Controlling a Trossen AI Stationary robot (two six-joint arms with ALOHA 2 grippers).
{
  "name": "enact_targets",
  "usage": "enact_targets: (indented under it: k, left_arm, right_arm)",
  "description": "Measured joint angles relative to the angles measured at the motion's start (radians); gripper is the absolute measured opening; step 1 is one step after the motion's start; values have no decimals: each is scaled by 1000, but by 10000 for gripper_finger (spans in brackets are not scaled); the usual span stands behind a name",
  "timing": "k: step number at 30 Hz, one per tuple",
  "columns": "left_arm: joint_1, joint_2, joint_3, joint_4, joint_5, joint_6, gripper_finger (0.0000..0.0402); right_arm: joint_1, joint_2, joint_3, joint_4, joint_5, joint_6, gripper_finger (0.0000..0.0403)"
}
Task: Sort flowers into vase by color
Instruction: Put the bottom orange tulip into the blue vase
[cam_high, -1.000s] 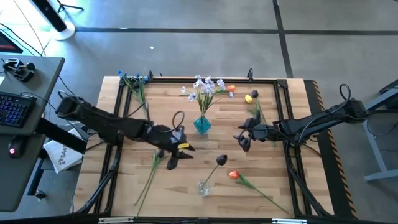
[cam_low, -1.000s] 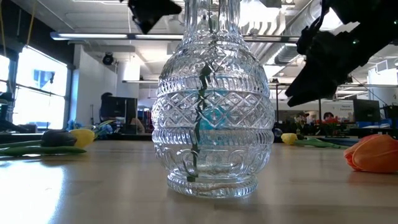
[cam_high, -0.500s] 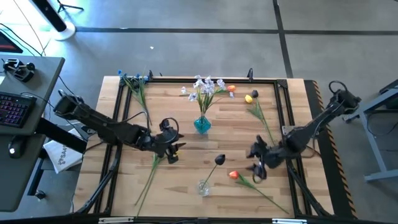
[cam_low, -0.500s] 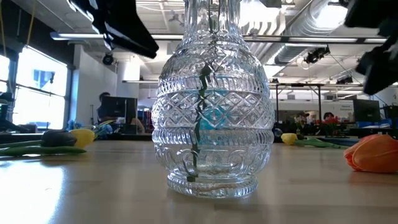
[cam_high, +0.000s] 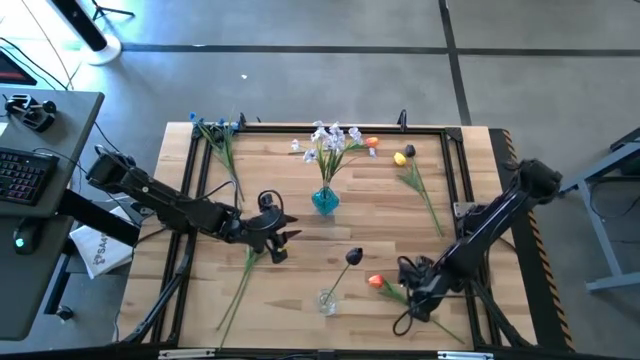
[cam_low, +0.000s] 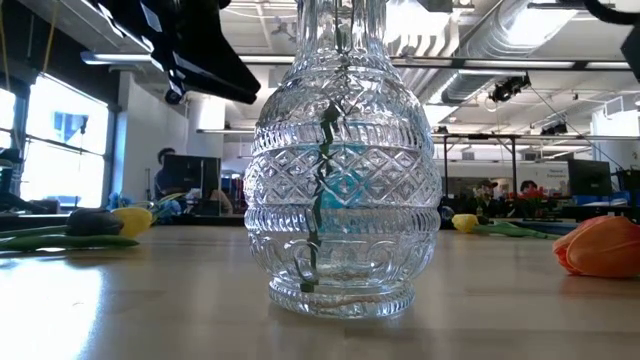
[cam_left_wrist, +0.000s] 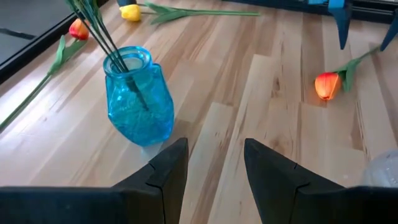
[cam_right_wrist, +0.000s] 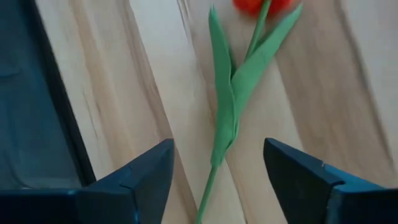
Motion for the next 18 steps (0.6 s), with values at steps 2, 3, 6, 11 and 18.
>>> enact_targets:
  k: [2,3,6,11,18]
  left_arm:
    - [0,0,0,5,0,0,147]
    - [0,0,0,5,0,0,147]
    - [0,0,0,5,0,0,147]
    - [0,0,0,5,0,0,147]
    - [0,0,0,12,0,0,147]
  right_arm:
    - [0,21,5,4,-20,9,225]
    - [0,27,5,4,-24,10,220]
    - [0,42,5,2,-25,10,206]
    - [-1,86,6,1,-4,3,197]
    - [-3,157,12,6,-7,-28,197]
